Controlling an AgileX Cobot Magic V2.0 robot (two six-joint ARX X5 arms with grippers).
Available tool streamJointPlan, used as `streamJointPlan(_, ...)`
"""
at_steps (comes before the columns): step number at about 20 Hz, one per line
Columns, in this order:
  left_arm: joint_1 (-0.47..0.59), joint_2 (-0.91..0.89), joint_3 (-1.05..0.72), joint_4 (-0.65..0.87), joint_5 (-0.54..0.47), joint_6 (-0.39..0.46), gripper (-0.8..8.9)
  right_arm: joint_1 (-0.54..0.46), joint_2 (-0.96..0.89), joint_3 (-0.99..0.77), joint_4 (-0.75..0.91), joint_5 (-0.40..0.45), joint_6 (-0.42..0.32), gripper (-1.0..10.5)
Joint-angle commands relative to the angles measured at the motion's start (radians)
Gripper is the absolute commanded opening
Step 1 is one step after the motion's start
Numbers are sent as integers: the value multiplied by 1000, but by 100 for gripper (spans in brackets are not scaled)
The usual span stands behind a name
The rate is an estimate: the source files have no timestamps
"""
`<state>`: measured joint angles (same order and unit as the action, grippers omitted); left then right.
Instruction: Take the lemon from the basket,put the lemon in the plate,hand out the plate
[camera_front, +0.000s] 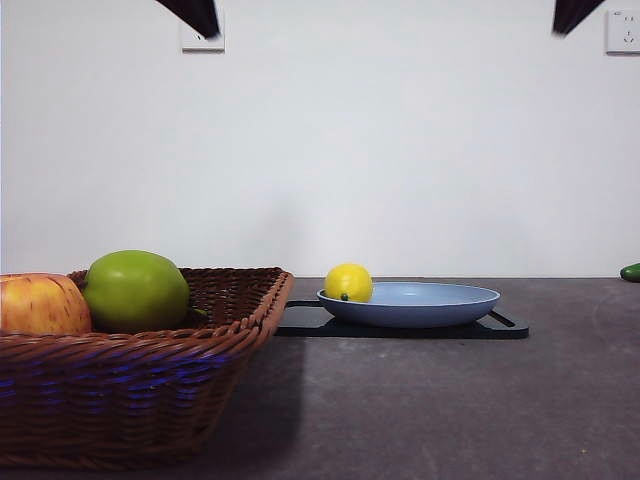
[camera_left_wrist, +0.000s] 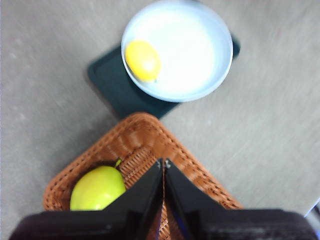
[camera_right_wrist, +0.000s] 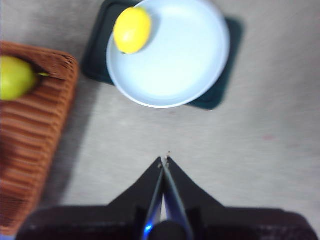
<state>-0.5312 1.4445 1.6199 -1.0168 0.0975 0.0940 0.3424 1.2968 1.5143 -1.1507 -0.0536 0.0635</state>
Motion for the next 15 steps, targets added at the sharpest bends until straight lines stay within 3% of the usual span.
streamJointPlan(1, 21, -101, -44, 53, 14, 11, 6, 76, -102, -64, 82, 111, 45, 4)
streamJointPlan(4, 47, -286, -212, 165, 13, 11, 6, 151, -276, -231, 249, 212, 78, 4)
streamJointPlan(10, 61, -781, -716, 457, 2, -10, 6, 224, -591, -703, 699, 234, 72, 4)
streamJointPlan(15, 61, -1107, -1007, 538, -58, -70, 6, 236, -734, -999, 937, 325, 59, 4)
